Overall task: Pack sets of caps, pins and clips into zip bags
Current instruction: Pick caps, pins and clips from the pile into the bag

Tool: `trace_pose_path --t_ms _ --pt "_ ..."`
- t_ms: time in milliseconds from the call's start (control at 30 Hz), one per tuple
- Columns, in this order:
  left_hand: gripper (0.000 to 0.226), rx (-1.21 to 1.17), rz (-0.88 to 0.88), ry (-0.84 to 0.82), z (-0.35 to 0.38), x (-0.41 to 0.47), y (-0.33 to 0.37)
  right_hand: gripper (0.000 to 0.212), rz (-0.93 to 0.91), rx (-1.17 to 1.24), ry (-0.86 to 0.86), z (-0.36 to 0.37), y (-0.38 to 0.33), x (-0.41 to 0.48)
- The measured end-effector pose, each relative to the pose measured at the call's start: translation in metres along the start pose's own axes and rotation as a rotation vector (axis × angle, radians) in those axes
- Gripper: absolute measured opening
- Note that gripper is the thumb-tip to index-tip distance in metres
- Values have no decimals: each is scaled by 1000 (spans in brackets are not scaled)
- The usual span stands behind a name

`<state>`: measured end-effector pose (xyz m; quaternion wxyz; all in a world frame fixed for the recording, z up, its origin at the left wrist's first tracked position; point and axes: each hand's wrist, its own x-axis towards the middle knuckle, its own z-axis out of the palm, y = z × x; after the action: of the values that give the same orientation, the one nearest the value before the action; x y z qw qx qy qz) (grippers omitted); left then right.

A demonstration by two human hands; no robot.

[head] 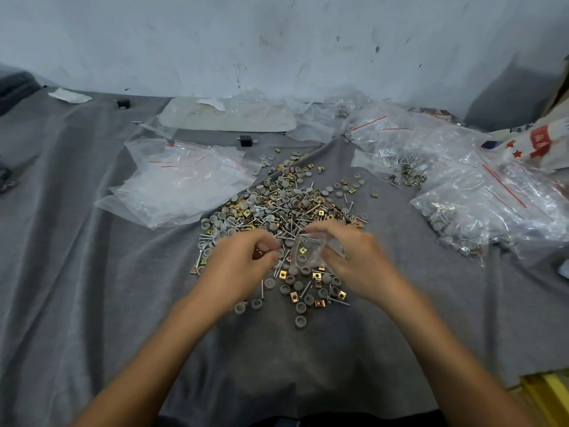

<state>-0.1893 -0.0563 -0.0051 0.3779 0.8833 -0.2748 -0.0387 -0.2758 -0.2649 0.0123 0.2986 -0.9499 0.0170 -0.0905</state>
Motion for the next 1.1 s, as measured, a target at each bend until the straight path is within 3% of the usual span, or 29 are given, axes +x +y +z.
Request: trace_pose_path --t_ms 133,367,667,833,900,967,1033,1100 --pt "12 -422 -30 -13 2 5 24 35 -33 19 17 5 -1 0" --pt "14 -539 -4 -61 10 7 32 35 -33 170 28 2 -3 0" --pt "3 -449 59 119 10 1 43 31 -65 258 37 -3 -5 -2" --pt "25 -51 244 65 3 -9 33 34 -33 323 88 -7 -3 -3" --pt "21 78 284 62 3 -7 30 44 2 417 74 -5 -1 -6" --pt "12 42 258 131 3 -5 30 79 80 457 12 -1 2 -12" --pt "7 -48 218 173 1 -3 30 118 151 341 -111 5 6 -20" --pt "3 -117 190 158 -2 -2 28 127 164 116 -201 12 12 -26"
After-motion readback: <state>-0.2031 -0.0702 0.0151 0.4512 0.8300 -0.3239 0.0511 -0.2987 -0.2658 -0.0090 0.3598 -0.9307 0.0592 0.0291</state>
